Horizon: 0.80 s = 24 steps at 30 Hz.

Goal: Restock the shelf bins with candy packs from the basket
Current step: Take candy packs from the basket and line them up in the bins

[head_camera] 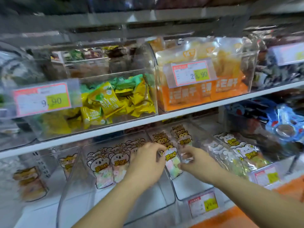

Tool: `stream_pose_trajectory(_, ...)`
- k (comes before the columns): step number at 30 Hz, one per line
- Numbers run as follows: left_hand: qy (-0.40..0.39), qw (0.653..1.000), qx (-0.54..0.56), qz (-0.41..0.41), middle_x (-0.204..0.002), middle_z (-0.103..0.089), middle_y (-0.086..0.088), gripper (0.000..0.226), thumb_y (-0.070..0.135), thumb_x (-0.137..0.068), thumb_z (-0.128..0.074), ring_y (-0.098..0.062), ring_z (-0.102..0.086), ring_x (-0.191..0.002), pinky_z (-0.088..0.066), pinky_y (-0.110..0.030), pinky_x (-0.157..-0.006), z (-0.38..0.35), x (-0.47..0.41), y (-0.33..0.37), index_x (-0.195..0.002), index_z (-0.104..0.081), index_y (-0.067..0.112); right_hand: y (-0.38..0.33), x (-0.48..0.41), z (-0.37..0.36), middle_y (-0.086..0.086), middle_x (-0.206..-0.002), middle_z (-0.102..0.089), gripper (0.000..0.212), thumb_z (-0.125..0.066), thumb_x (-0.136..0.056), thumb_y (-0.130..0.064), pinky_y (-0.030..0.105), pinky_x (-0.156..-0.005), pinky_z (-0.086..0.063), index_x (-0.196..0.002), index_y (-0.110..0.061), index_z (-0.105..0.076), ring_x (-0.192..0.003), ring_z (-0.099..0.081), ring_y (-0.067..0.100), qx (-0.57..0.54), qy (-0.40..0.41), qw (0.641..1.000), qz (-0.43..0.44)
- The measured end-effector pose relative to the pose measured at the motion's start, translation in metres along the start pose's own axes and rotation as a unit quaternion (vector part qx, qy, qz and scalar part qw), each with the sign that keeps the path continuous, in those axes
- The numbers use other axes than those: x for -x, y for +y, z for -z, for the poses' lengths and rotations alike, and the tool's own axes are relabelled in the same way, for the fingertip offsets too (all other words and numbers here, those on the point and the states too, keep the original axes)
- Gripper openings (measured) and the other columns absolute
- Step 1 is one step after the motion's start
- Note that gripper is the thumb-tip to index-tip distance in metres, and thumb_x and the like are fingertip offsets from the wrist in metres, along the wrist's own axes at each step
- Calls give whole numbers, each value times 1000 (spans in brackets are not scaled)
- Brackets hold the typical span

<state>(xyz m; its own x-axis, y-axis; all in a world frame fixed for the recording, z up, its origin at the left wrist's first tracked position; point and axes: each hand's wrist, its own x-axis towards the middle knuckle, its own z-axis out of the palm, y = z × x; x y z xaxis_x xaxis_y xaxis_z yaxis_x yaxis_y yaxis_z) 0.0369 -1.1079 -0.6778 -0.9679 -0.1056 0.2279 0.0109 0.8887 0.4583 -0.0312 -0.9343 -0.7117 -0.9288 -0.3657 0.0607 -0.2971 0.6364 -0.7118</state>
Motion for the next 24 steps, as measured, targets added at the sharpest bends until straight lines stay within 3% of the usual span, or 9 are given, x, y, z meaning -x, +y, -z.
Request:
stream_pose_trajectory(2,19,999,24,-36,-126,-54,13,30,24,-98,-54,-10,-51,-120,-39,-31,-105,9,29,5,-124,-61,36,-17,35,1,-3,-103,-68,26,-70,-86,-13,14,-78,-49,-108,-25,-65,-93,-64,2,-71,44,995,58)
stream_pose_trajectory(4,29,996,45,-69,-121,-56,13,28,20,-98,-55,-6,-53,-115,-40,-24,-100,15,63,5,-123,-64,29,-33,75,-5,-4,-93,-70,21,-67,-87,-5,10,-71,-47,-100,-22,-69,-82,-65,-1,-124,60,986,96)
stream_pose_trajectory(8,3,990,118,-77,-112,-66,14,24,14,-98,-58,0,-61,-104,-46,-18,-92,17,142,-7,-116,-68,27,-48,143,-38,-3,-84,-72,22,-68,-89,-4,15,-68,-50,-88,-26,-68,-78,-68,9,-186,19,975,123)
stream_pose_trajectory(11,-12,985,172,-18,-107,-69,12,24,10,-97,-59,-2,-65,-99,-48,-13,-86,3,204,-32,-108,-66,31,-32,178,-89,-9,-76,-68,25,-69,-87,-6,26,-73,-54,-84,-31,-67,-75,-68,15,-190,-47,975,100)
stream_pose_trajectory(15,-45,975,196,98,-104,-65,17,21,12,-100,-57,0,-62,-93,-43,-5,-76,-22,279,-77,-111,-65,27,9,206,-155,-10,-87,-65,18,-69,-91,-21,26,-74,-53,-108,-23,-67,-75,-61,4,-11,-248,967,61)
stream_pose_trajectory(17,-69,975,152,146,-107,-61,22,20,19,-101,-57,-1,-59,-98,-42,-6,-75,-38,312,-109,-115,-64,31,35,215,-178,-5,-115,-64,40,-68,-91,-36,31,-90,-52,-127,-22,-58,-99,-62,9,105,-367,924,28)
stream_pose_trajectory(19,-119,976,72,168,-120,-59,21,26,25,-101,-55,-1,-56,-109,-43,-8,-85,-56,342,-139,-125,-61,34,56,221,-193,0,-140,-52,58,-63,-92,-47,34,-98,-47,-140,-18,-47,-121,-55,18,182,-428,885,-1)
stream_pose_trajectory(22,-222,958,-42,175,-145,-49,12,42,33,-100,-54,-14,-41,-137,-42,-35,-108,-84,373,-172,-142,-48,35,75,224,-210,3,-142,-48,67,-64,-92,-44,28,-85,-52,-147,-16,-38,-110,-57,19,132,-421,895,-70)
stream_pose_trajectory(24,-299,934,-55,190,-149,-43,8,48,38,-100,-51,-20,-33,-143,-37,-40,-112,-97,387,-182,-147,-43,34,78,223,-222,5,-135,-51,71,-70,-91,-32,25,-73,-53,-149,-16,-34,-95,-62,18,-44,-388,897,-207)
